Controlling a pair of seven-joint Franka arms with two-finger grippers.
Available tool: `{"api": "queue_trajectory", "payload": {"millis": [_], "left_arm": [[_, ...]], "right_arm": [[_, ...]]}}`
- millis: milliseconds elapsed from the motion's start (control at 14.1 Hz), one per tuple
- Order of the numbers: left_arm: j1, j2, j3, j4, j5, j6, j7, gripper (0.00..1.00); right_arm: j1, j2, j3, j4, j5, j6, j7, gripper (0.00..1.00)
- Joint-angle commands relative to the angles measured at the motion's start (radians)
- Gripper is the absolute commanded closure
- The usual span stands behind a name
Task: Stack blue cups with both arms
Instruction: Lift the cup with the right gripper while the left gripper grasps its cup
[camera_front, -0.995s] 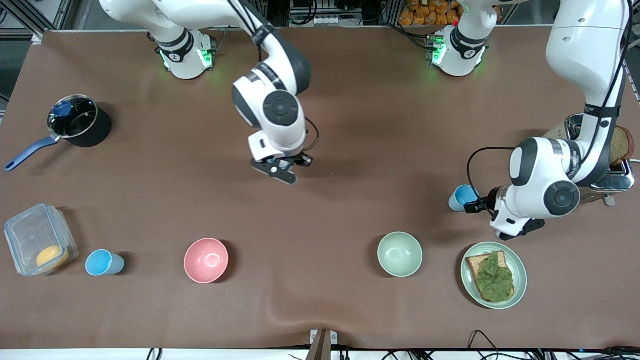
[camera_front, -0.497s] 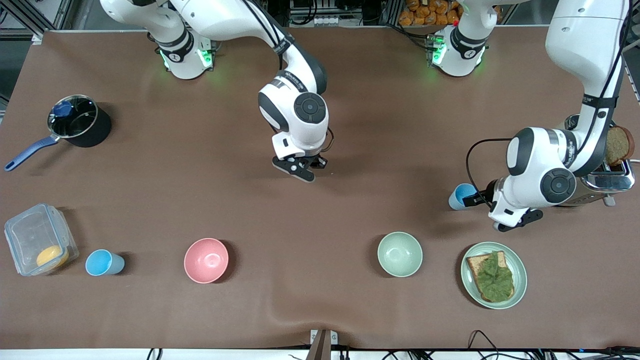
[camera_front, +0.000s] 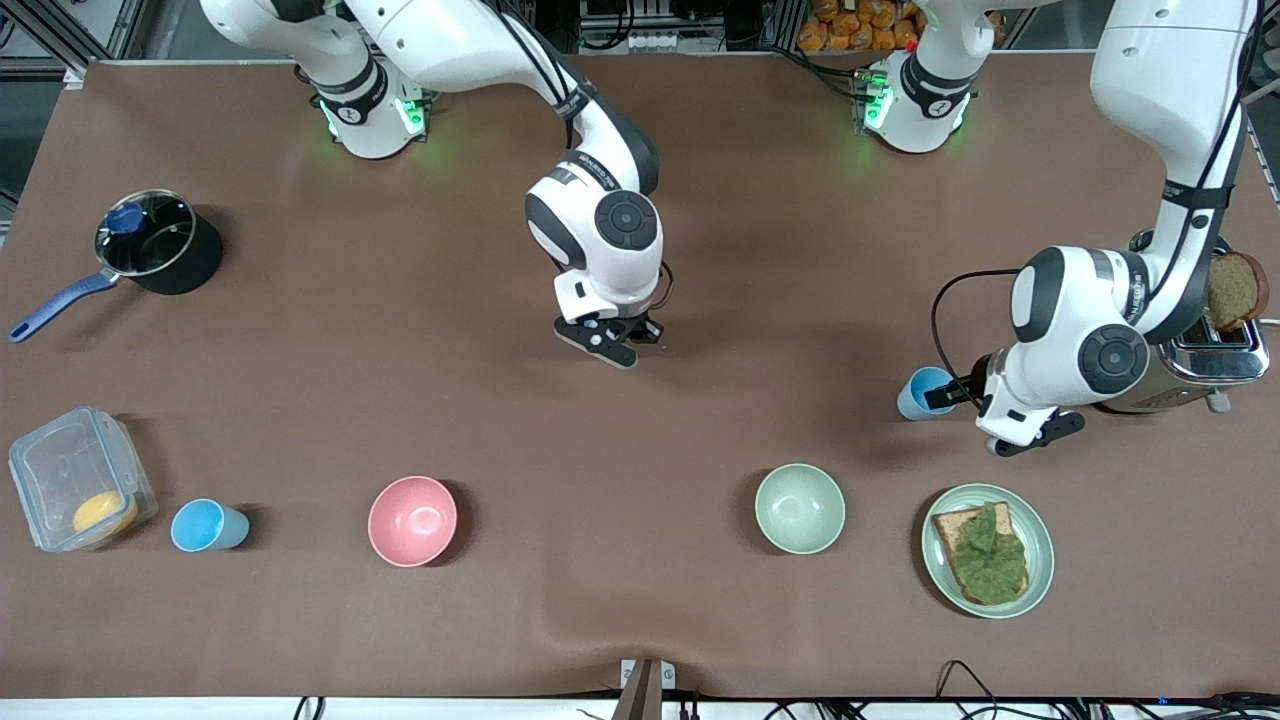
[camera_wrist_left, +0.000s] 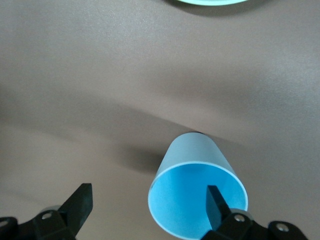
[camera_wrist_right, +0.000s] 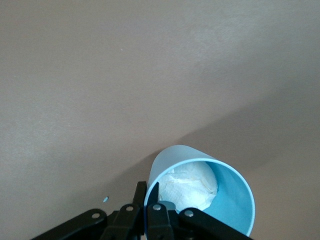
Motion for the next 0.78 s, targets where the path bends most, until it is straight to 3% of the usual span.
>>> {"api": "queue_trajectory", "payload": {"millis": [0,71,142,213,284,426,640,711], "left_arm": [[0.008,-0.018,-0.008,-0.042,0.01,0.049,-0.024,0.0],[0.008,-0.015,-0.008,-0.047,0.01,0.058,-0.024,0.0],[0.008,-0.015,-0.008,-0.057,0.01,0.077,-0.024,0.0],[0.008,-0.013,-0.008,-0.065,0.011,0.097,-0.021,0.0],[0.005,-0.009,-0.008,-0.065,0.013,0.1,-0.02,0.09],[0.0,-0.007,-0.008,-0.062,0.013,0.1,-0.02,0.51],[-0.001,-0.001,-0.008,-0.059,0.011,0.1,-0.023,1.0],[-0.001,0.001,-0.008,-0.057,0.005,0.1,-0.032,1.0]], "right_arm": [[0.018,0.028,-0.013,0.03,-0.012,0.016,0.024,1.0],[0.018,0.031,-0.013,0.03,-0.009,0.015,0.026,0.85],[0.02,0.039,-0.013,0.03,-0.007,0.016,0.027,0.18],[0.023,0.039,-0.013,0.031,-0.013,0.015,0.027,0.0],[0.024,0.033,-0.013,0.034,-0.012,0.007,0.023,0.0],[0.002,0.016,-0.016,0.063,-0.01,-0.029,0.009,0.0],[-0.075,0.008,-0.011,0.192,0.002,-0.23,-0.066,0.0],[-0.101,-0.005,-0.011,0.232,0.008,-0.309,-0.148,0.0]]}}
